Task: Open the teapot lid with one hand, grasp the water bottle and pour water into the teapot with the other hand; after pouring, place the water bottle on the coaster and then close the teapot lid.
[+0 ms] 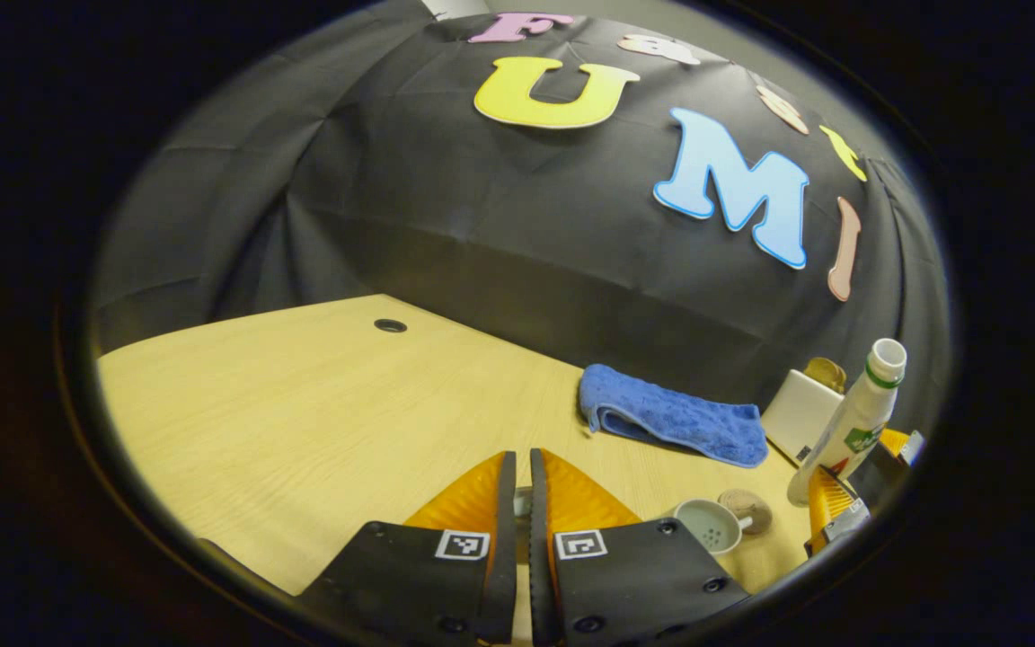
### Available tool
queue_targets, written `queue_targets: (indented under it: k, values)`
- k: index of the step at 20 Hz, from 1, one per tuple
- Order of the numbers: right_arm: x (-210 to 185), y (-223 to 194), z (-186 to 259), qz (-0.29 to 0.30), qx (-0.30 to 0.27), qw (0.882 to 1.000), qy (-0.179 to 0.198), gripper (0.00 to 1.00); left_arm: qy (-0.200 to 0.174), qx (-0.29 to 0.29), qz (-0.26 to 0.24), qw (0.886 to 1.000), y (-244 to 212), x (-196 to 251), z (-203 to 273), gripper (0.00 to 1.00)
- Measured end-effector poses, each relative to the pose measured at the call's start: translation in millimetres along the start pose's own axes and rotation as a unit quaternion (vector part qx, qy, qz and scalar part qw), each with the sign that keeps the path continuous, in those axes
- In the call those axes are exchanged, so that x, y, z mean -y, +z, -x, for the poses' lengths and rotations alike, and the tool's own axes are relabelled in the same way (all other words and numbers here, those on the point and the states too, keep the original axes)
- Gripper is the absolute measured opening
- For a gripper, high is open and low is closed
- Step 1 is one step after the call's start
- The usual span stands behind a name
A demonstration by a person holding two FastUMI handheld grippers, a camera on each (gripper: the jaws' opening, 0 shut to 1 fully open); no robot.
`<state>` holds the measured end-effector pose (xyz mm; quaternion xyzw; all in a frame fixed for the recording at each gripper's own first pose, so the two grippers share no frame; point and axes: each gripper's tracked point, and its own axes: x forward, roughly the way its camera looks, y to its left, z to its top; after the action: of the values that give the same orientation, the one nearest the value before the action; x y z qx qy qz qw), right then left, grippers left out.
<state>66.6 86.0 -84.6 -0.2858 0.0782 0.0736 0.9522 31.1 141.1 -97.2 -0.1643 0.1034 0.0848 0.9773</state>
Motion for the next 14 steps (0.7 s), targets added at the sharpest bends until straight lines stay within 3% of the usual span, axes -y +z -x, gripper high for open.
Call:
queue_targets:
  k: [1, 4, 7, 8, 10, 12, 14]
  values:
    - [0, -1, -2, -0.027, -0.002, 1.0, 0.0, 0.75, 0.0, -0.001, -0.001, 1.0, 0, 0, 0, 0.13]
    - [2, -1, 1, -0.077, -0.004, 0.997, -0.007, 0.75, -0.001, -0.002, -0.007, 1.0, -1, 1, 0, 0.17]
    - [12, -3, 6, -0.116, -0.004, 0.993, -0.001, 0.75, -0.006, -0.003, -0.018, 1.0, -3, 4, -1, 0.13]
    - [13, -4, 4, -0.123, -0.006, 0.992, 0.0, 0.75, -0.009, -0.004, -0.022, 1.0, -4, 6, -1, 0.1]
    - [15, -6, 5, -0.126, -0.008, 0.992, -0.004, 0.75, -0.016, -0.004, -0.034, 0.999, -6, 12, -1, 0.17]
    - [15, -6, 6, -0.133, -0.009, 0.991, -0.006, 0.75, -0.024, -0.005, -0.045, 0.999, -8, 23, 0, 0.17]
    - [17, -7, 8, -0.136, -0.009, 0.991, -0.007, 0.75, -0.018, -0.003, -0.061, 0.998, -9, 26, 1, 0.13]
